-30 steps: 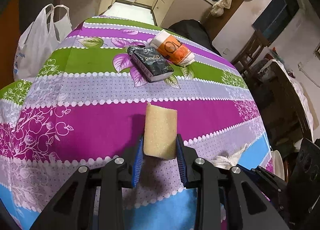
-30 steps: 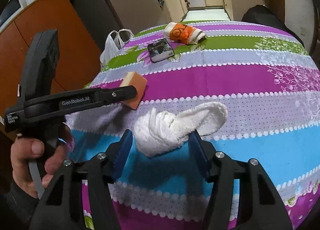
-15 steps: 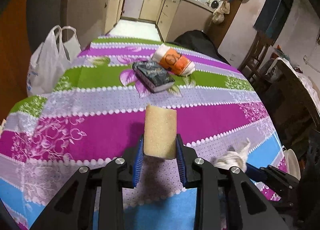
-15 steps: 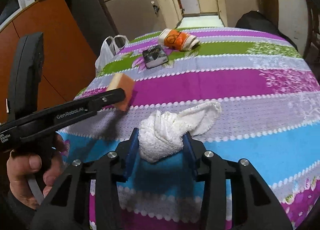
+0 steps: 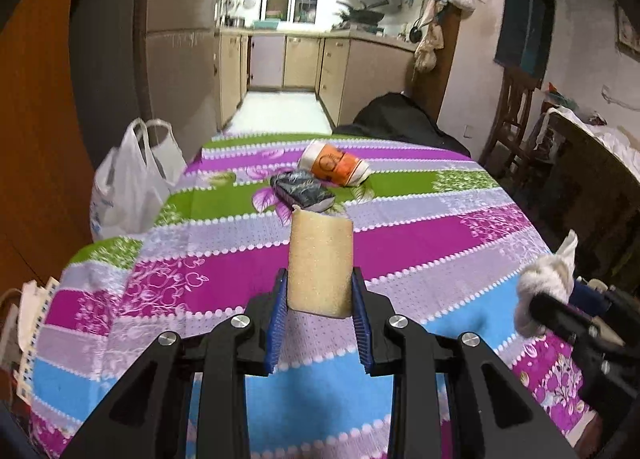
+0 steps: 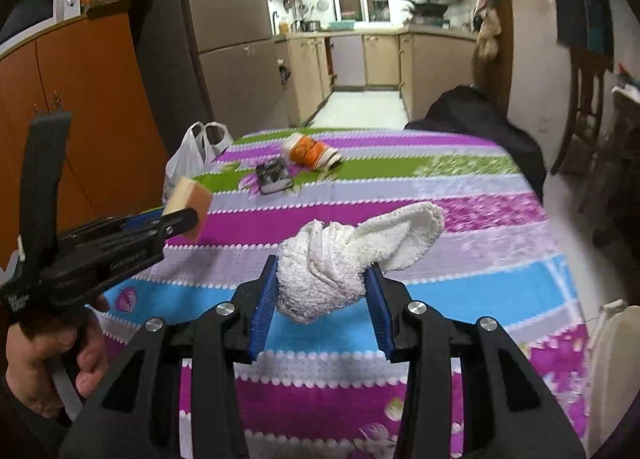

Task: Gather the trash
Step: 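Carry the sponge and white towel toward the white basin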

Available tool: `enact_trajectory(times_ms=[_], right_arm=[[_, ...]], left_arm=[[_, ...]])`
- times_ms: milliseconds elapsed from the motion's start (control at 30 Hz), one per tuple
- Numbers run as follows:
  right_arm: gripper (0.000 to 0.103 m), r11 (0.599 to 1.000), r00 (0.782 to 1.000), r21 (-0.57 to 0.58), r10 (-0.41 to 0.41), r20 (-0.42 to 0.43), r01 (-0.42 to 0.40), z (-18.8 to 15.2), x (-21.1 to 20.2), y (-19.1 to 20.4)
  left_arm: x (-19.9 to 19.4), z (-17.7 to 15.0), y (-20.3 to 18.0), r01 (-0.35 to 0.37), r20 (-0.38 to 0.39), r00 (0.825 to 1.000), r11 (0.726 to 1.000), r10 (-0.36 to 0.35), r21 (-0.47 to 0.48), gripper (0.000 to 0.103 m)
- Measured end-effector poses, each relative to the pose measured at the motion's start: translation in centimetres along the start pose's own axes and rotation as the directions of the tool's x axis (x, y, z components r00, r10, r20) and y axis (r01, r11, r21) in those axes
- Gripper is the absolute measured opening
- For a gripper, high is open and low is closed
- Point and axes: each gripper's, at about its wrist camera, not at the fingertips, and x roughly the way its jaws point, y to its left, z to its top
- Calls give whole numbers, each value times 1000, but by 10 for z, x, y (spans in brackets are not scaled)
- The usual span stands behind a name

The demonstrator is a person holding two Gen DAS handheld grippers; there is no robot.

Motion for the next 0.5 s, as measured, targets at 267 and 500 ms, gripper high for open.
enact_trajectory(times_ms=[267, 500], right_arm=[[40, 999, 997, -23, -42, 66, 43, -5, -38, -1], [41, 997, 994, -27, -65, 90, 67, -8, -60, -3]], left_arm=[[-47, -11, -8, 23, 68, 997, 1000, -23, -5, 31], [-79, -21, -10, 80, 109, 991, 997, -78, -10, 31]])
